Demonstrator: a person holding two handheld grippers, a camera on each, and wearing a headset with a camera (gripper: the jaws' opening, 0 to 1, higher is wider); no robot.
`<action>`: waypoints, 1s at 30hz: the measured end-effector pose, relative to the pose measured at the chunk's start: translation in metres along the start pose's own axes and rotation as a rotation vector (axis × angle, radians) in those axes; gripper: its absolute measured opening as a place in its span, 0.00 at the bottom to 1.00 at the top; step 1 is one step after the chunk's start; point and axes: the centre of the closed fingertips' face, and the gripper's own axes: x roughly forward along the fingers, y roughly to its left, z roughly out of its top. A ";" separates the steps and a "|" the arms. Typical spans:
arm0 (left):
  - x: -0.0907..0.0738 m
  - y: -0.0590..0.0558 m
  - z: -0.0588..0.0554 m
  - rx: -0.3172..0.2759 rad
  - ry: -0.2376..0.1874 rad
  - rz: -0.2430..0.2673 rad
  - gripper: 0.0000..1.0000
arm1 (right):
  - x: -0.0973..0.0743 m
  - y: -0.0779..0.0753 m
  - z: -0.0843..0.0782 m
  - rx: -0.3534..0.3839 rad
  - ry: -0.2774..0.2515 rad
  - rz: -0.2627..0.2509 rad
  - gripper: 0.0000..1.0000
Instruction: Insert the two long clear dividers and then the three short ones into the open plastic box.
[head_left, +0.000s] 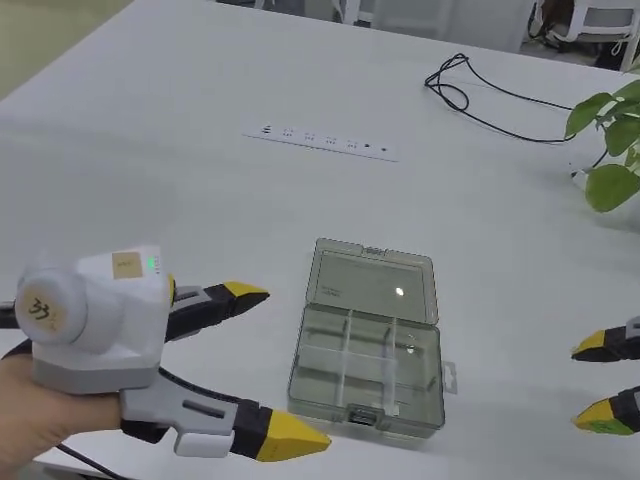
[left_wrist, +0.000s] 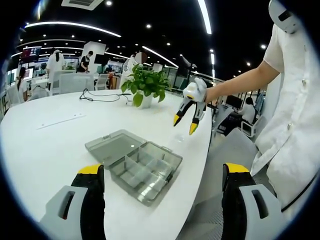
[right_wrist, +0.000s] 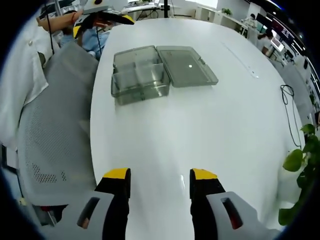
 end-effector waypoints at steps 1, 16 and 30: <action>0.000 0.000 0.000 0.000 0.000 0.000 1.00 | 0.003 -0.001 -0.007 -0.005 0.021 0.001 0.49; -0.001 0.005 0.002 -0.011 0.001 0.012 1.00 | 0.030 -0.011 -0.050 -0.112 0.181 0.021 0.47; -0.002 0.005 0.003 -0.014 0.001 0.015 1.00 | 0.033 -0.013 -0.055 -0.125 0.195 0.017 0.41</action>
